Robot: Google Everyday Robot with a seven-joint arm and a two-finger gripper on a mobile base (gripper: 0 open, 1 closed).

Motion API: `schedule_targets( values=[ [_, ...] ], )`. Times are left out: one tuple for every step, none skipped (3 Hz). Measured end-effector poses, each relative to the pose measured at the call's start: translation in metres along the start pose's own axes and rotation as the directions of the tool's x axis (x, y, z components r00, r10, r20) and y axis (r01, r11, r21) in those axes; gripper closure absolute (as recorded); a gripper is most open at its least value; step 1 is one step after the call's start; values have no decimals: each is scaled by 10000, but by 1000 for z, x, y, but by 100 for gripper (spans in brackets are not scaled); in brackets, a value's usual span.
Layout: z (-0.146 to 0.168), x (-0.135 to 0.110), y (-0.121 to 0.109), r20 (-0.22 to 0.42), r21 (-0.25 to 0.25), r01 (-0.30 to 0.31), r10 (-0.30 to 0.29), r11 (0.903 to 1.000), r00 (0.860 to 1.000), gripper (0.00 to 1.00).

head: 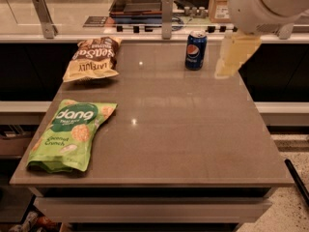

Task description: Pick brown chip bag

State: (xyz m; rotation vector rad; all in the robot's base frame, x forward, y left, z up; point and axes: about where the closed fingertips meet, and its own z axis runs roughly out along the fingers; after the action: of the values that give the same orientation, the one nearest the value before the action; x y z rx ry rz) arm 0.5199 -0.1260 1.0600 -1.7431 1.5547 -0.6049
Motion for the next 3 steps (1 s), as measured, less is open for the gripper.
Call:
schedule_targets(
  values=[
    [21, -21, -33, 1005, 316, 769, -797, 9965, 9917, 0],
    [56, -34, -56, 1756, -31, 1097, -1074, 9940, 9786, 0],
    [94, -39, -73, 2132, -1051, 1106, -862, 9883, 9732, 0]
  ],
)
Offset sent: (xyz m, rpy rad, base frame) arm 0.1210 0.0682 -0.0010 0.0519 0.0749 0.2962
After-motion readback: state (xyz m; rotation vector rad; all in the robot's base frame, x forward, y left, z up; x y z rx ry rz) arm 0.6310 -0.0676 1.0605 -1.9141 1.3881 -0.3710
